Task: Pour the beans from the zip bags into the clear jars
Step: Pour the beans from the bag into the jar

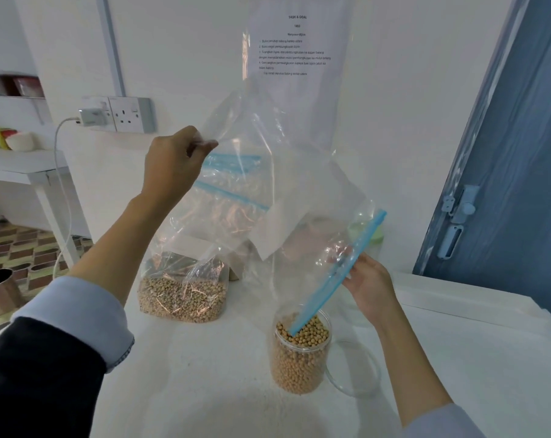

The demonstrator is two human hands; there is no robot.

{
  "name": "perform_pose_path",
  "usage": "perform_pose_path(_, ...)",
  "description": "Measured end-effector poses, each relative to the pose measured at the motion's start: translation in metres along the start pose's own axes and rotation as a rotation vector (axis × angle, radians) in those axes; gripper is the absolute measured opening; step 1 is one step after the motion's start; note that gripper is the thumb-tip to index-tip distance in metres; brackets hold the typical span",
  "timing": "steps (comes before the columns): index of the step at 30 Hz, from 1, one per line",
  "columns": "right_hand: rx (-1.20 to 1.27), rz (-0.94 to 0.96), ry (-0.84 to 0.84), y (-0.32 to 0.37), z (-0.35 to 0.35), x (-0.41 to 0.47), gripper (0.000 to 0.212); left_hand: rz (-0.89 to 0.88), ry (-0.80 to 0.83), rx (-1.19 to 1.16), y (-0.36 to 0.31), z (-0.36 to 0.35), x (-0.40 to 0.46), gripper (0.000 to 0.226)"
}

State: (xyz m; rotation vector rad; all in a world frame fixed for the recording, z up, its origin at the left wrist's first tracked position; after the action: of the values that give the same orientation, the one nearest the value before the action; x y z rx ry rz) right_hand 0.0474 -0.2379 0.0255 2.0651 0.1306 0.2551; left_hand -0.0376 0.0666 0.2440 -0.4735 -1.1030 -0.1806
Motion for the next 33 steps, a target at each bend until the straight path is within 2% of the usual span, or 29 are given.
perform_pose_path(3,0.059,-0.054,-0.017,0.000,-0.007,0.006,0.034,0.114,0.040,0.058,0.023,-0.005,0.000,0.032)
perform_pose_path(4,0.044,-0.063,-0.019,0.001,-0.011,0.008,0.034,0.143,0.052,0.070,0.030,-0.006,-0.002,0.031)
perform_pose_path(8,-0.130,-0.045,-0.035,0.004,-0.025,0.015,0.021,0.254,0.111,0.081,0.064,-0.014,-0.013,0.032)
perform_pose_path(12,-0.200,-0.061,-0.059,0.001,-0.030,0.019,0.013,0.350,0.174,0.094,0.100,-0.021,-0.027,0.033)
perform_pose_path(15,-0.151,-0.068,-0.084,-0.001,-0.034,0.019,0.014,0.460,0.197,0.093,0.122,-0.026,-0.042,0.027)
perform_pose_path(19,-0.029,-0.080,-0.132,-0.002,-0.038,0.019,0.014,0.506,0.184,0.045,0.131,-0.029,-0.056,0.040)
perform_pose_path(23,0.185,-0.069,-0.142,0.011,-0.051,0.021,0.017,0.313,0.145,0.105,0.095,-0.027,-0.056,0.065)
perform_pose_path(28,0.185,-0.066,-0.151,0.031,-0.078,0.022,0.011,-0.124,0.366,-0.228,-0.019,-0.055,-0.075,0.096)
perform_pose_path(30,0.108,-0.087,-0.158,0.035,-0.083,0.023,0.008,-0.282,0.434,-0.238,-0.057,-0.067,-0.091,0.100)
perform_pose_path(33,0.186,-0.049,-0.204,0.043,-0.079,0.026,0.022,-0.430,0.474,-0.173,-0.092,-0.086,-0.115,0.092)
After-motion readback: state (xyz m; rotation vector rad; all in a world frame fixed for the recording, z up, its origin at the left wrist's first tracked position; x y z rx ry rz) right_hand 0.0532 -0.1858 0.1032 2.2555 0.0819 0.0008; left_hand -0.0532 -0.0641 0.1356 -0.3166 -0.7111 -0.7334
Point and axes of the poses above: each hand's wrist, its own x-axis towards the middle knuckle, its own z-axis out of the back of the hand, y = z × x, the point moved 9 cm from there along x, towards the middle knuckle, and after that the axes turned 2 degrees about -z, right-handed, at the moved point
